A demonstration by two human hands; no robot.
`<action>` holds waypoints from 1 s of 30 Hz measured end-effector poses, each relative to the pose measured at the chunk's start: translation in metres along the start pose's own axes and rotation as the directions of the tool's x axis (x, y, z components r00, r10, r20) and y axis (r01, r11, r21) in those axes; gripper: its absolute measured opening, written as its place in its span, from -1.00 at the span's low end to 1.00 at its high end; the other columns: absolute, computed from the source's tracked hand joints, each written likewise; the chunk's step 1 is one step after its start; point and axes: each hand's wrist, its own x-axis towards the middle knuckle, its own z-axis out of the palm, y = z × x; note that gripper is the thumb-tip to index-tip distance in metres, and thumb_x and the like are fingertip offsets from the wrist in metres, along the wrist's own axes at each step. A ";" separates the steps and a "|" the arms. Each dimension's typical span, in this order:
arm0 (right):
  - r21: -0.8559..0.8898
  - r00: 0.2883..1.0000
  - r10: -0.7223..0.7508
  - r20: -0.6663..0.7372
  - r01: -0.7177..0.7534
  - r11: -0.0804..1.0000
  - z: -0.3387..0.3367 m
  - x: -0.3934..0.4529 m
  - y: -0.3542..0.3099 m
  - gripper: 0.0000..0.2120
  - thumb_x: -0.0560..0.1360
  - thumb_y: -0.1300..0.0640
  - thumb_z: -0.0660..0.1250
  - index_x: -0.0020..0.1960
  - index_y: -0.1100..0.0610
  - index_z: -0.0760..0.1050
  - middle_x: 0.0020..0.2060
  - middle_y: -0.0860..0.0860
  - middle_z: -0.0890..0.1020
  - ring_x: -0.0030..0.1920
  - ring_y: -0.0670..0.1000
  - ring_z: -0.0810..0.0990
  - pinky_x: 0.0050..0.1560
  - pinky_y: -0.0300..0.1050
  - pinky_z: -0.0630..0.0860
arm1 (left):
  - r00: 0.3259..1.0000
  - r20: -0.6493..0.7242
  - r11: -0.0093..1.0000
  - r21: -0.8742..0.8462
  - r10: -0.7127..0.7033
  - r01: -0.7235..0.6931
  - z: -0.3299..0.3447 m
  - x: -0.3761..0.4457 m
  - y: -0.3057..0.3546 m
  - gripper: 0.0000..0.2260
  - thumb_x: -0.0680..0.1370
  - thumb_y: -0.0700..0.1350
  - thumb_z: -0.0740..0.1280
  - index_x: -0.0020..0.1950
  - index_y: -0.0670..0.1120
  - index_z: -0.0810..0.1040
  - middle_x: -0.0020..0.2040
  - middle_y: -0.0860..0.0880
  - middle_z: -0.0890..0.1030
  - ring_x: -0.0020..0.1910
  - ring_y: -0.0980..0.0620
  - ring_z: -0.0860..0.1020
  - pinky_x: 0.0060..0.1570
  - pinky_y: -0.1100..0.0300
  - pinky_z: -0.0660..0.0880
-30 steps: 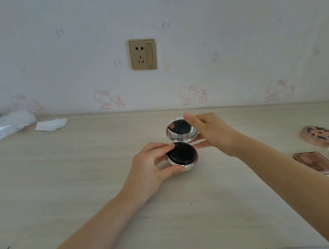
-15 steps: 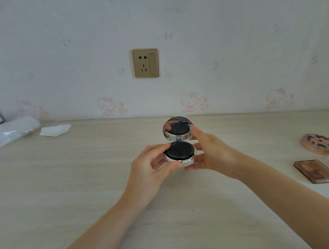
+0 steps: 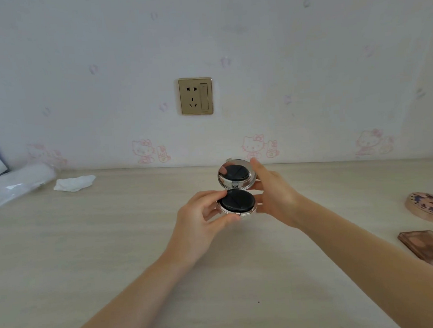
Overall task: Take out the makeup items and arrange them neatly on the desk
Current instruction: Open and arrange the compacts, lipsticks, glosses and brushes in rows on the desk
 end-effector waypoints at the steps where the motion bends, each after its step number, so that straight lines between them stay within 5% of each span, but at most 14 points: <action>1: 0.006 1.000 0.000 -0.002 0.000 1.000 -0.001 0.005 0.000 -0.57 0.59 -0.23 0.08 0.10 0.00 0.60 -0.04 0.05 0.71 -0.08 0.15 0.70 -0.06 0.04 0.63 | 1.000 -0.001 1.000 0.003 0.009 -0.009 -0.001 0.005 -0.001 -0.59 0.35 -0.24 0.54 0.16 0.01 0.59 0.14 0.04 0.59 0.11 0.15 0.61 0.16 0.29 0.50; 9: -0.034 0.997 -0.049 -0.064 0.047 0.998 0.001 0.042 0.000 -0.56 0.63 -0.14 0.07 0.18 0.14 0.56 0.04 0.11 0.68 0.01 0.05 0.68 0.06 -0.04 0.59 | 0.999 -0.024 0.994 0.102 0.041 -0.038 -0.001 0.037 -0.020 -0.59 0.31 -0.17 0.59 0.10 0.05 0.60 0.10 0.01 0.61 0.08 0.17 0.61 0.16 0.29 0.51; 13: -0.170 0.995 -0.091 -0.040 0.083 0.982 0.006 0.052 0.003 -0.59 0.62 -0.13 0.08 0.11 0.09 0.59 0.04 0.11 0.68 0.10 0.16 0.64 0.22 0.10 0.52 | 1.000 -0.001 0.955 0.295 0.018 -0.017 -0.006 0.048 -0.033 -0.59 0.27 -0.05 0.61 0.04 0.16 0.57 0.05 0.04 0.61 0.08 0.10 0.59 0.19 0.19 0.49; 18: -0.233 0.996 -0.093 -0.009 0.089 0.968 0.008 0.058 0.010 -0.56 0.63 -0.14 0.05 -0.07 0.10 0.60 0.05 0.23 0.65 0.10 0.20 0.62 0.21 0.07 0.53 | 0.996 0.088 0.843 0.534 0.022 -0.066 -0.015 0.048 -0.045 -0.55 0.31 0.08 0.56 0.16 0.06 0.58 0.07 0.11 0.56 0.08 0.19 0.54 0.17 0.32 0.42; 21: -0.340 0.990 -0.138 -0.011 0.126 0.932 0.008 0.062 0.016 -0.52 0.62 -0.16 0.04 -0.02 0.13 0.61 0.00 0.10 0.68 0.11 0.11 0.61 0.28 0.12 0.45 | 0.994 0.109 0.824 0.564 0.000 -0.062 -0.017 0.045 -0.046 -0.54 0.34 0.10 0.54 0.20 0.04 0.57 0.09 0.10 0.56 0.07 0.18 0.52 0.14 0.35 0.39; 26: -0.583 0.969 -0.243 -0.051 0.169 0.795 -0.003 0.062 0.020 -0.57 0.63 -0.13 0.02 -0.26 0.12 0.37 -0.30 -0.01 0.46 -0.17 0.03 0.41 -0.04 -0.03 0.40 | 0.996 0.082 0.801 0.599 -0.031 -0.024 -0.015 0.044 -0.043 -0.53 0.34 0.08 0.54 0.21 0.04 0.56 0.10 0.09 0.56 0.08 0.16 0.51 0.09 0.39 0.35; 30: -0.663 0.968 -0.250 -0.004 0.185 0.725 -0.007 0.046 0.028 -0.72 0.62 -0.02 0.11 0.20 0.05 0.51 0.07 -0.01 0.60 0.09 -0.01 0.50 0.06 -0.16 0.35 | 0.997 0.070 0.801 0.599 -0.043 -0.008 -0.011 0.043 -0.041 -0.56 0.35 0.08 0.53 0.19 0.06 0.54 0.10 0.09 0.55 0.07 0.17 0.50 0.05 0.41 0.33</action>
